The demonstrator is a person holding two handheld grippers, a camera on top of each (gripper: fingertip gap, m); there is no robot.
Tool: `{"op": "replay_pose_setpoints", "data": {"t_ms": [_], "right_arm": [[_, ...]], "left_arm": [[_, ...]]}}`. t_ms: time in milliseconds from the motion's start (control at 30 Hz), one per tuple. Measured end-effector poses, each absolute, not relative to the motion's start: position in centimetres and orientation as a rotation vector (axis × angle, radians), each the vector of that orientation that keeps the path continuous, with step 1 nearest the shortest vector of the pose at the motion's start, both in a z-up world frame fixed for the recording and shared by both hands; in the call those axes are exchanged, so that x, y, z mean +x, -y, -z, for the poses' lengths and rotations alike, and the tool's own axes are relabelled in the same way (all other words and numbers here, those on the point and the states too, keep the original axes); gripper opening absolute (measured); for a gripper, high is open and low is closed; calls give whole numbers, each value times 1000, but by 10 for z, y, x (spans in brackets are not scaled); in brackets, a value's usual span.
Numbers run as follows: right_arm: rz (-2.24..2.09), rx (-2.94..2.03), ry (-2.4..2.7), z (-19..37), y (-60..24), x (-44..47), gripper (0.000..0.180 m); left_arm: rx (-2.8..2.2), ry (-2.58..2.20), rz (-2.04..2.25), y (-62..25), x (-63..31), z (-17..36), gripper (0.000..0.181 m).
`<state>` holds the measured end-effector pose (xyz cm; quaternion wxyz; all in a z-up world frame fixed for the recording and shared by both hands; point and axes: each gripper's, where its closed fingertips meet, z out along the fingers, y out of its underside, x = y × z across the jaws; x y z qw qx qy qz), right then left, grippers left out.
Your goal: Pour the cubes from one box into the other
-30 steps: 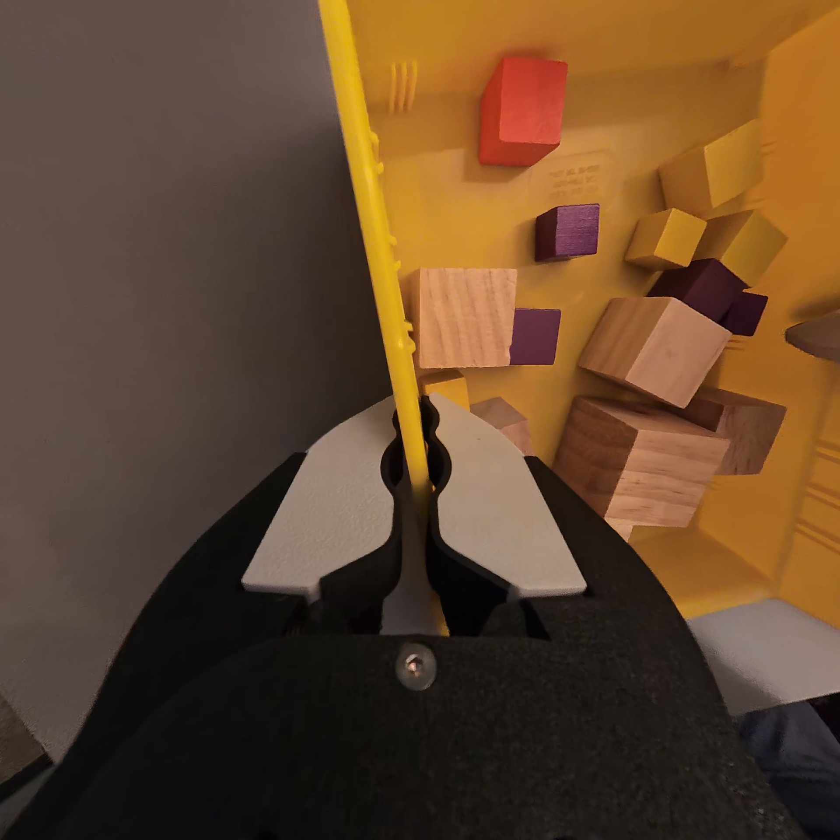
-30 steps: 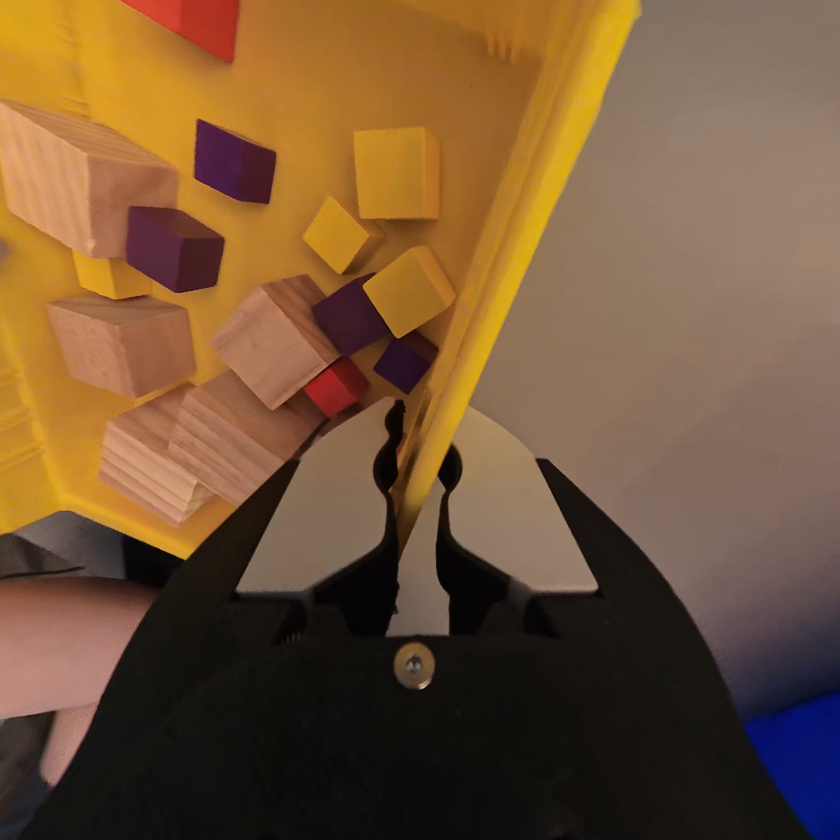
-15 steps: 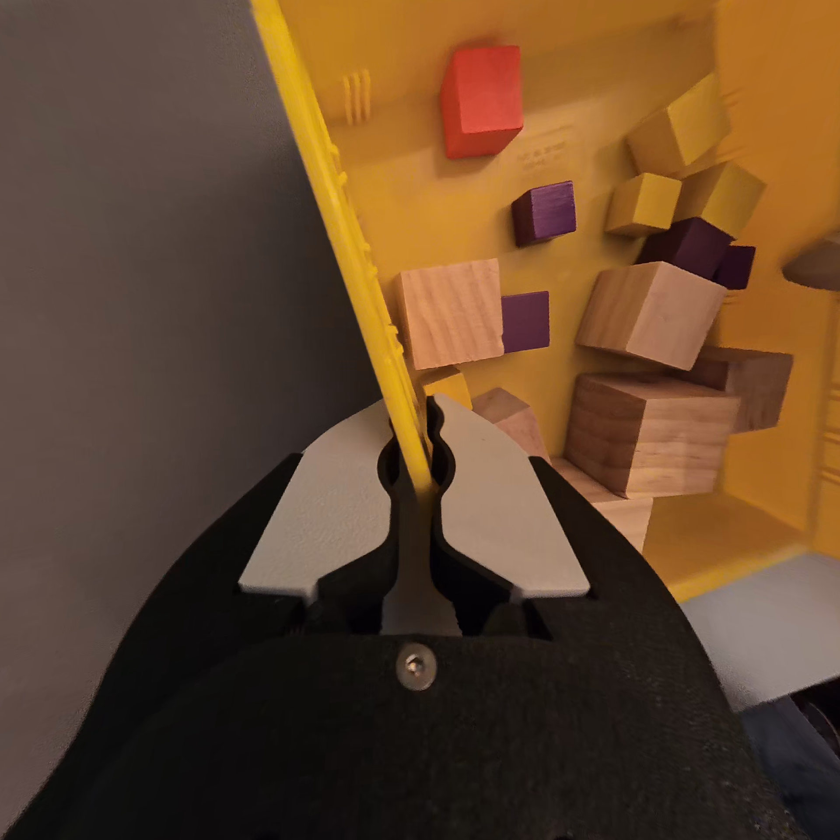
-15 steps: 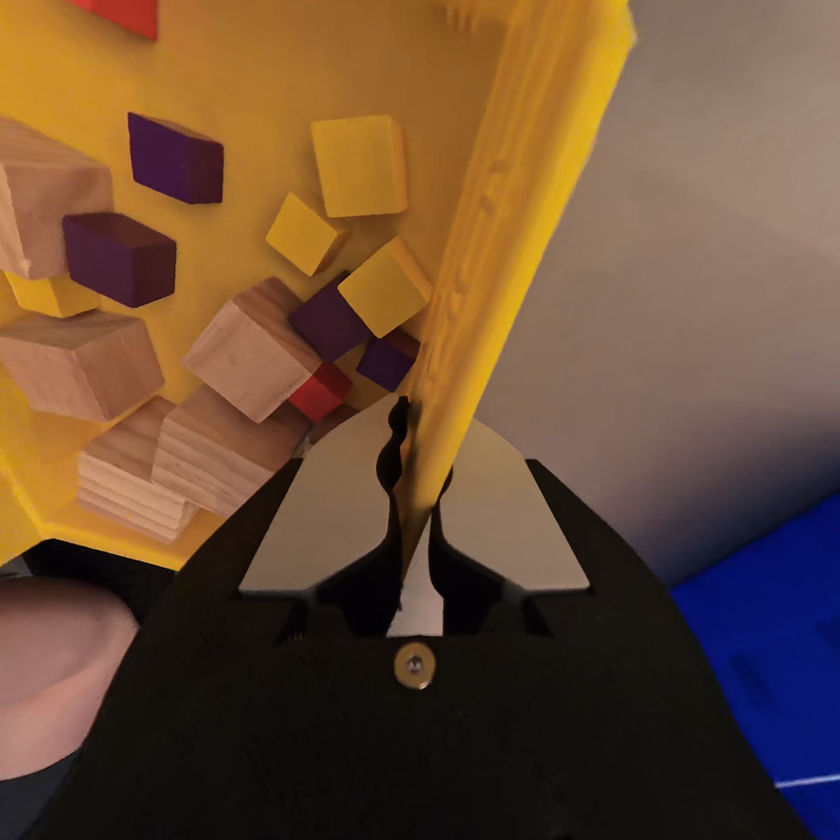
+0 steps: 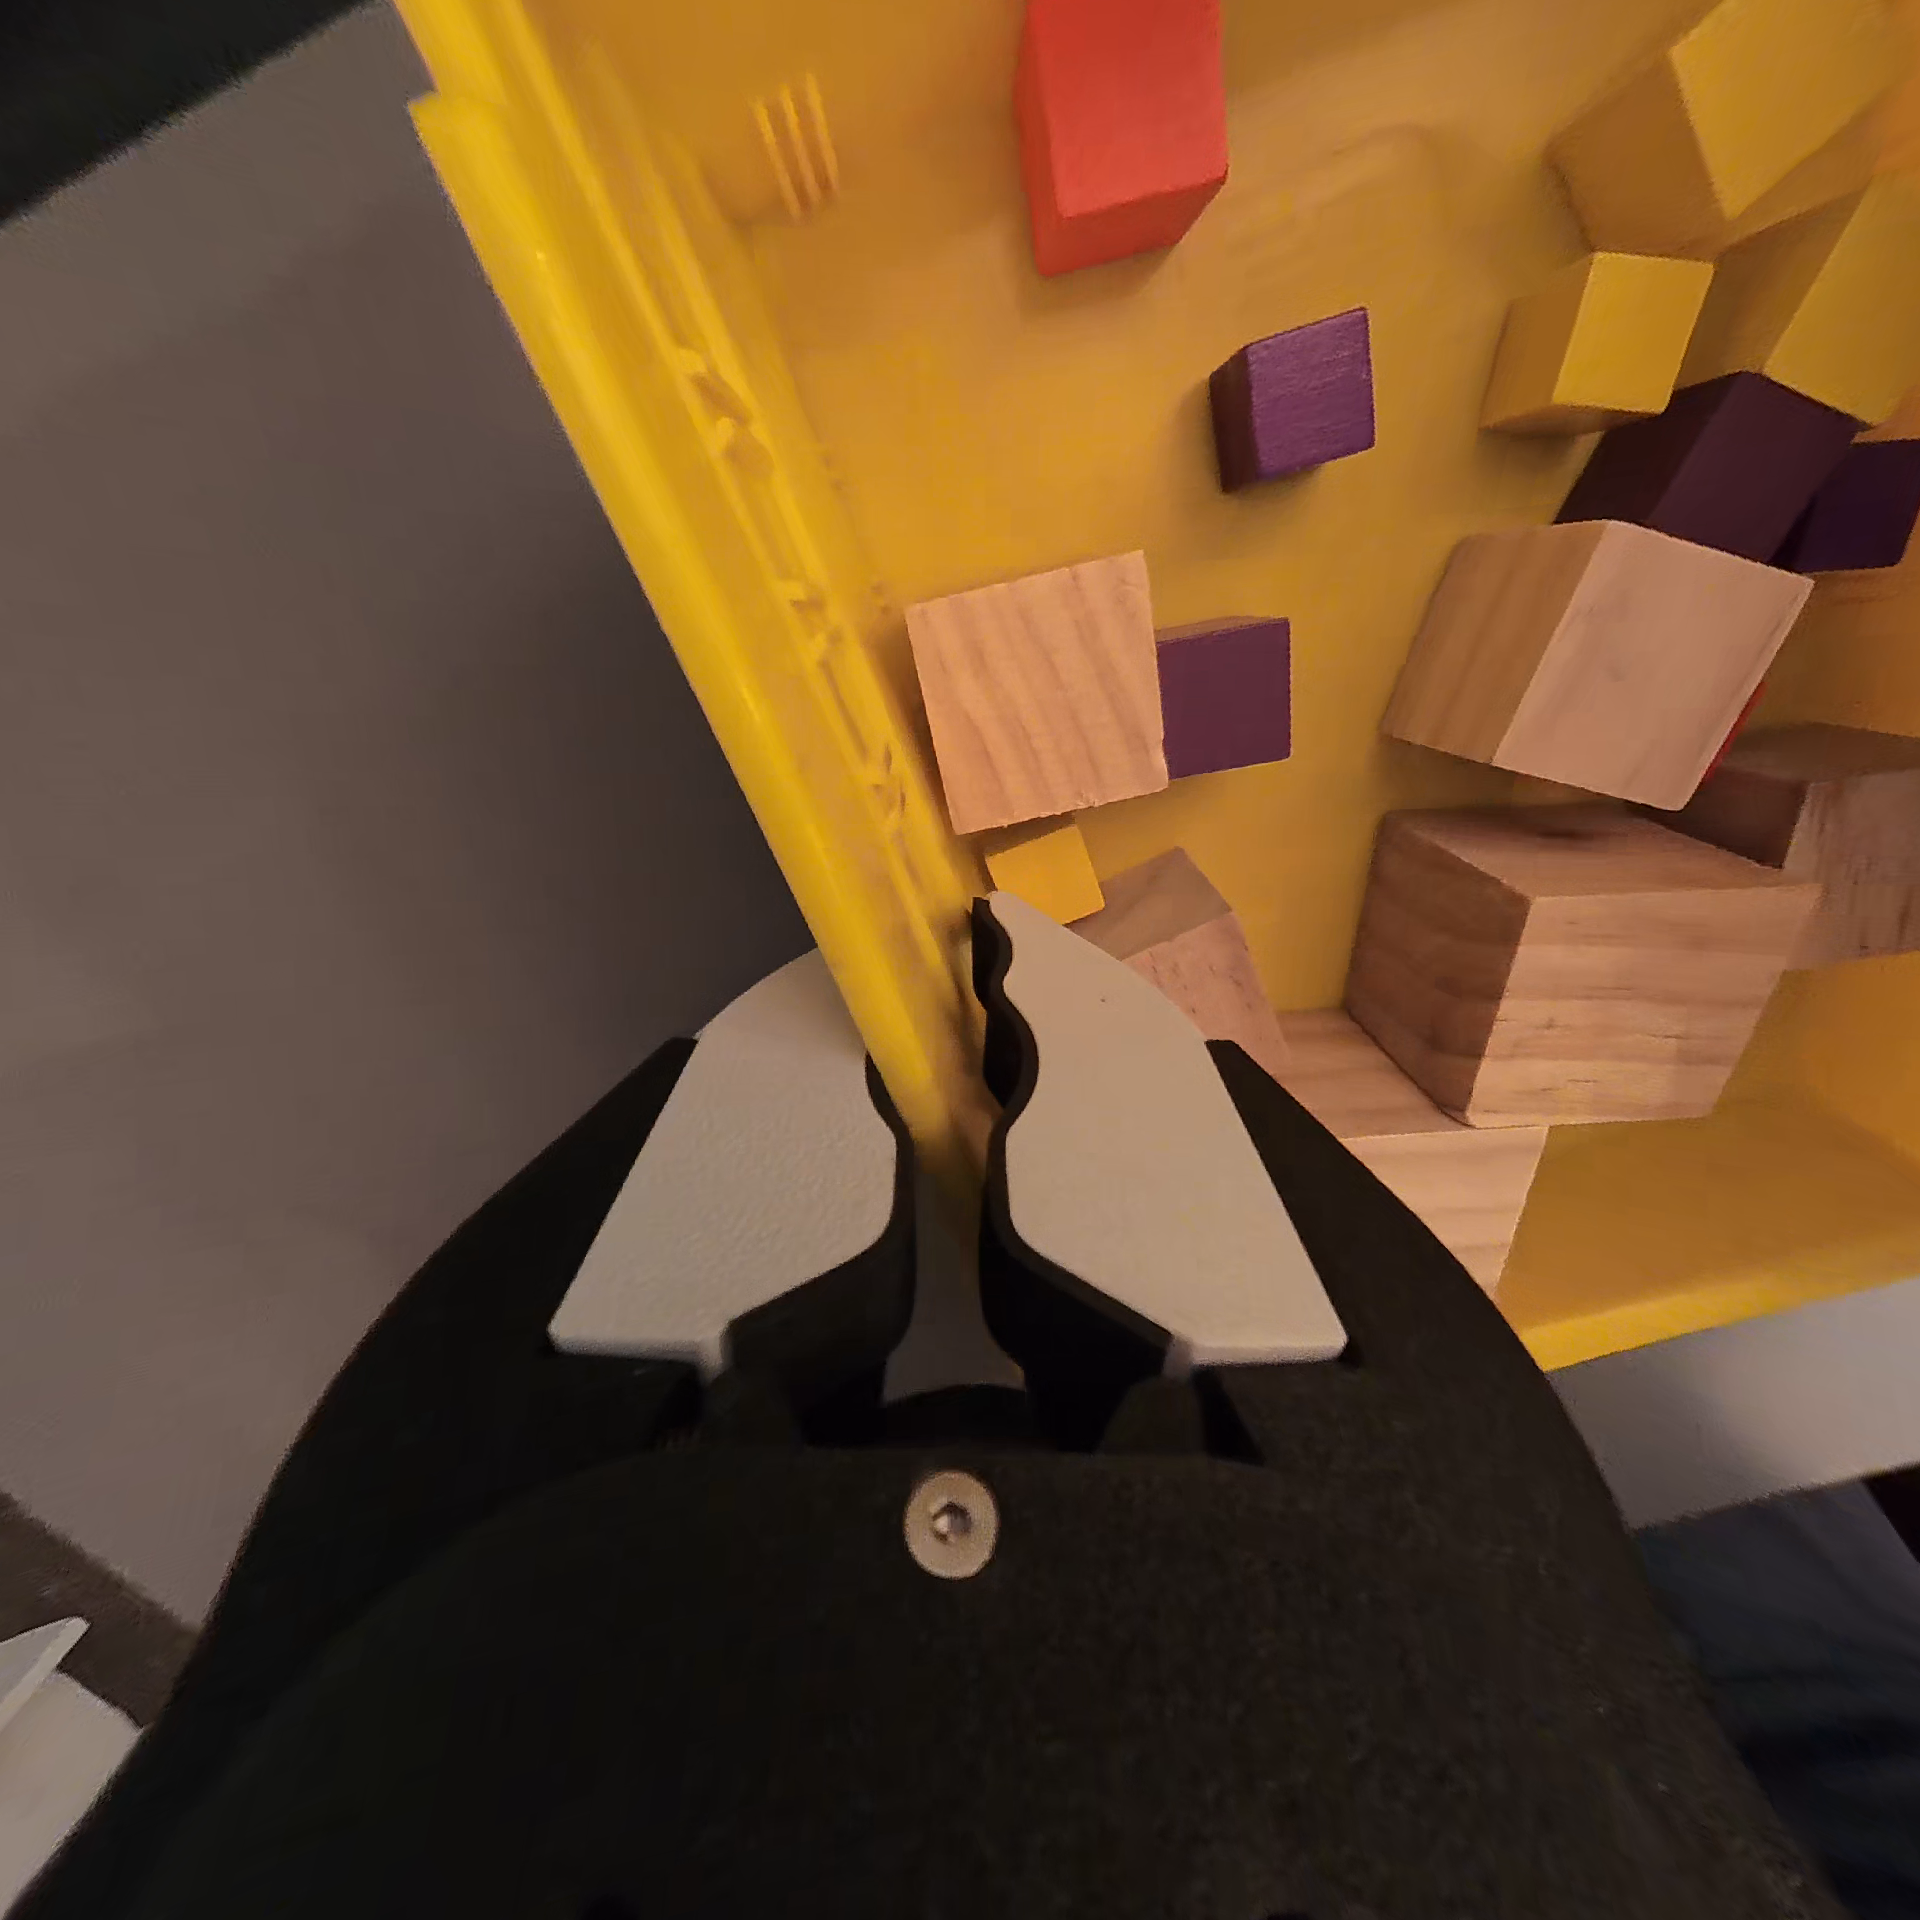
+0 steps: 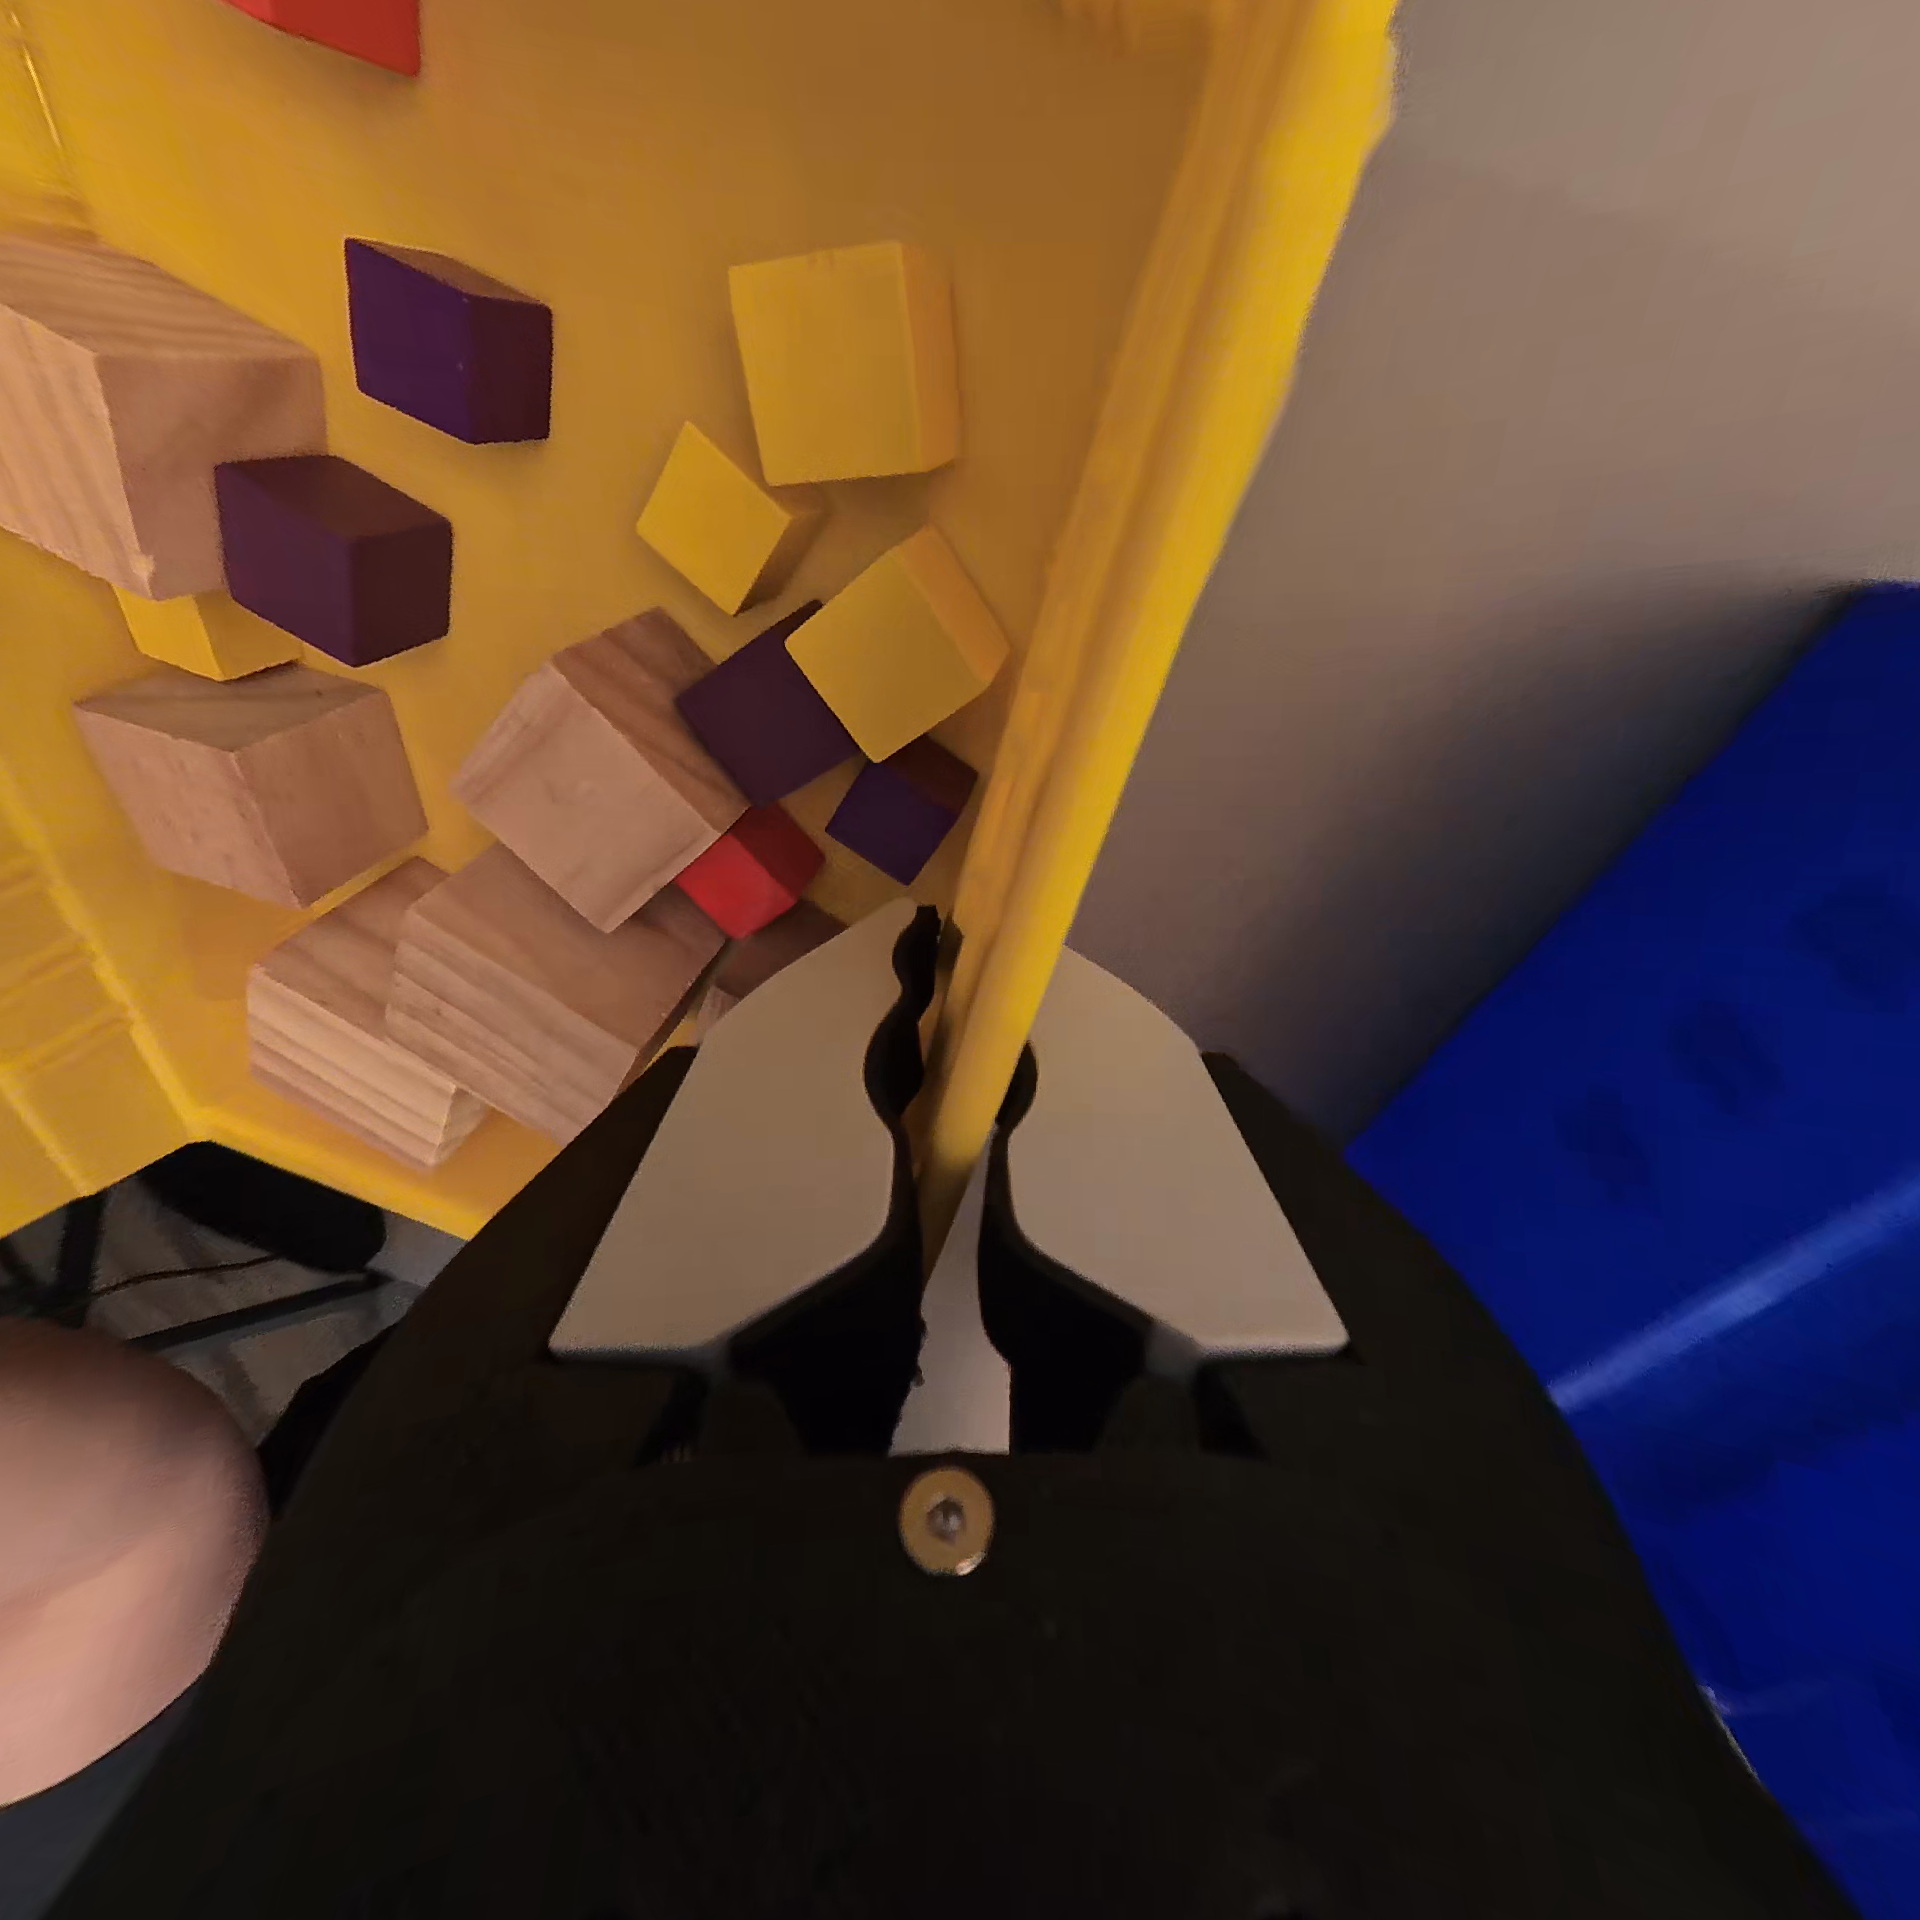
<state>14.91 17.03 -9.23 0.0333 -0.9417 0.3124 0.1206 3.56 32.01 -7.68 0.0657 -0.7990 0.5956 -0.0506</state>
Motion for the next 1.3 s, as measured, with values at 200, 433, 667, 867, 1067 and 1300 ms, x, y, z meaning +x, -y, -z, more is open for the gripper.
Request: {"op": "replay_pose_setpoints", "data": {"t_ms": [200,433,667,867,1067,1300], "right_arm": [[-386,-2790,-1001,19,-127,198,5],[-190,-2631,-1158,-54,-34,283,6],[197,-2553,-1298,-66,68,352,5],[371,-2540,-1294,-69,103,380,6],[562,-2439,-1155,-83,100,399,6],[837,-2310,-955,-105,89,402,7]], "left_arm": [[-2291,-1852,57,-280,94,-12,7],[-2092,-1944,250,-200,202,-73,7],[-1992,-1979,827,-109,297,-43,5],[-1935,-1985,880,-74,329,-33,5],[-1822,-1860,972,-78,349,-45,5],[-1650,-1659,1131,-86,354,-56,6]]}}
